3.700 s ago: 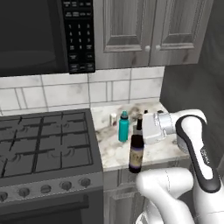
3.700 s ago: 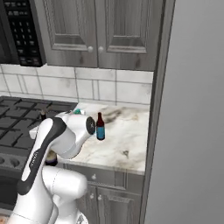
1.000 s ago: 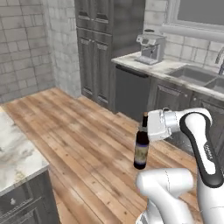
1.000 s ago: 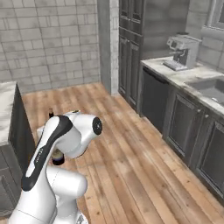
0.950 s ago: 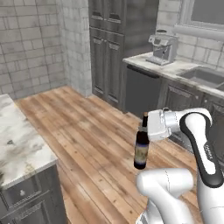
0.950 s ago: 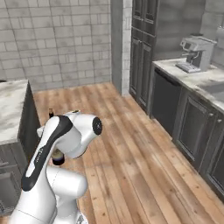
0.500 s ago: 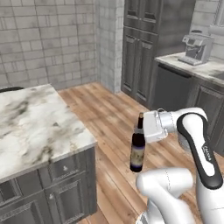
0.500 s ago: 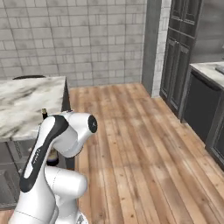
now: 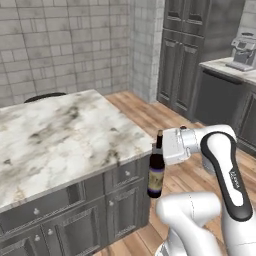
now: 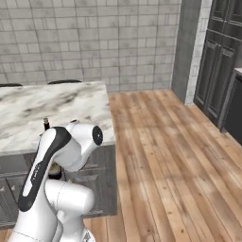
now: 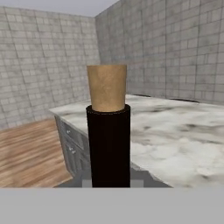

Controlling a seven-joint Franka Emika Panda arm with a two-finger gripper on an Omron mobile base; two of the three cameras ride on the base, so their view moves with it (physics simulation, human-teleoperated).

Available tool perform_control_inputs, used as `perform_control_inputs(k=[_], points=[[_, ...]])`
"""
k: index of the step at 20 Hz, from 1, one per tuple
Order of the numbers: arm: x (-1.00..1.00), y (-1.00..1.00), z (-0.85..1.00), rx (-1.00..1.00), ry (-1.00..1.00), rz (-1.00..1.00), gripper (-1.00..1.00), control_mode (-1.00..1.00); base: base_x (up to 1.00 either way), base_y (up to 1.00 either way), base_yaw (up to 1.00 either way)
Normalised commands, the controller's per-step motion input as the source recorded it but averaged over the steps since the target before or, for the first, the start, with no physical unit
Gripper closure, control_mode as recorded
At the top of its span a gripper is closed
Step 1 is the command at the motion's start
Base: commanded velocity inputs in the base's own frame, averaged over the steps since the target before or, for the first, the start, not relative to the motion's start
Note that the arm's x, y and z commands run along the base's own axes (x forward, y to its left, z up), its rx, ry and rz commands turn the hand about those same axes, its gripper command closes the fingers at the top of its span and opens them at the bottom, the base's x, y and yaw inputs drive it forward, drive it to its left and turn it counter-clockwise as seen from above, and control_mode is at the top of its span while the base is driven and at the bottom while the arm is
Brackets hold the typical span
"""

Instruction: Move the drinks to the dining counter.

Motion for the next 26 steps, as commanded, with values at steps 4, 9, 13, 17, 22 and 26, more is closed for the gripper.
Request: perform_control_inputs(k=[4, 9, 13, 17, 22, 26], points=[[0.00, 0.00, 0.00, 0.00, 0.00, 0.00, 1.00, 1.00, 0.39, 0.34, 0.02], [0.00, 0.00, 0.00, 0.00, 0.00, 0.00, 1.00, 1.00, 0.50, 0.20, 0.05], [0.00, 0.00, 0.00, 0.00, 0.00, 0.00, 1.00, 1.00, 0.48, 0.29, 0.04], [0.00, 0.00, 0.00, 0.00, 0.00, 0.00, 1.00, 1.00, 0.48, 0.28, 0.03], [0.00, 0.00, 0.00, 0.00, 0.00, 0.00, 1.00, 1.00, 0.64, 0.30, 0.01], [0.00, 0.00, 0.00, 0.00, 0.00, 0.00, 1.00, 1.00, 0.84, 0.33, 0.00]])
